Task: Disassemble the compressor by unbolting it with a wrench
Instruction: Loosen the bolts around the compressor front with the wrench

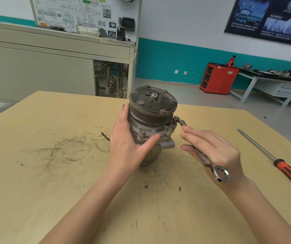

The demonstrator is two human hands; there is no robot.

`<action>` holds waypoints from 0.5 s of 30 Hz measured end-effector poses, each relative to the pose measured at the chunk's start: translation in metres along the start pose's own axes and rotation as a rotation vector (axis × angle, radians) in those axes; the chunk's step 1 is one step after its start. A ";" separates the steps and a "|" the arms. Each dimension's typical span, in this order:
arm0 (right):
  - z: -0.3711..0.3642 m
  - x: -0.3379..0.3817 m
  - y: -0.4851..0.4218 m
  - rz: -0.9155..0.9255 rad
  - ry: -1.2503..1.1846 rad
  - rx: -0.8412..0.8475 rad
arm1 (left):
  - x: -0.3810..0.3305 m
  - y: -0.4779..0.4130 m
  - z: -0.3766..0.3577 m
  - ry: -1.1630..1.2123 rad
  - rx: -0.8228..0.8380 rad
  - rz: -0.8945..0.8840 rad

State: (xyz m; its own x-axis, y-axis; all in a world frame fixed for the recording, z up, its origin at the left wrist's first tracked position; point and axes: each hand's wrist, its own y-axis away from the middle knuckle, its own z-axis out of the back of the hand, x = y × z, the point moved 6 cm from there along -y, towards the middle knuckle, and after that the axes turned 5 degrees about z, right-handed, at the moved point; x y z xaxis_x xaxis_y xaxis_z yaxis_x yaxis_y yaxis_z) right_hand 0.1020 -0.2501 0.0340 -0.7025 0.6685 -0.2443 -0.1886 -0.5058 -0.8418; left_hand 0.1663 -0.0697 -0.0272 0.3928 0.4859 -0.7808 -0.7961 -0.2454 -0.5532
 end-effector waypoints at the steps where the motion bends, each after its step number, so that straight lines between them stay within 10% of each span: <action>1: -0.002 0.002 0.000 0.004 0.000 -0.003 | 0.000 0.000 0.000 0.003 -0.001 0.000; 6: -0.004 -0.003 0.012 -0.138 -0.149 -0.096 | 0.001 0.000 0.000 -0.003 0.004 0.006; 12: -0.040 -0.079 0.044 -1.097 -1.434 -0.425 | 0.002 -0.001 0.000 0.006 0.010 0.026; 15: -0.066 -0.108 0.040 -1.285 -1.727 -0.389 | 0.003 -0.001 0.000 0.000 0.009 0.026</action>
State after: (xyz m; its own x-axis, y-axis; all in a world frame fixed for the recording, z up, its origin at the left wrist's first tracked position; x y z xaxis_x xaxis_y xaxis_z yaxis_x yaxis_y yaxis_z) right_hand 0.2156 -0.3064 -0.0050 -0.1350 -0.6640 0.7354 -0.9716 -0.0569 -0.2296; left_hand 0.1682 -0.0678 -0.0287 0.3720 0.4793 -0.7949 -0.8099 -0.2507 -0.5302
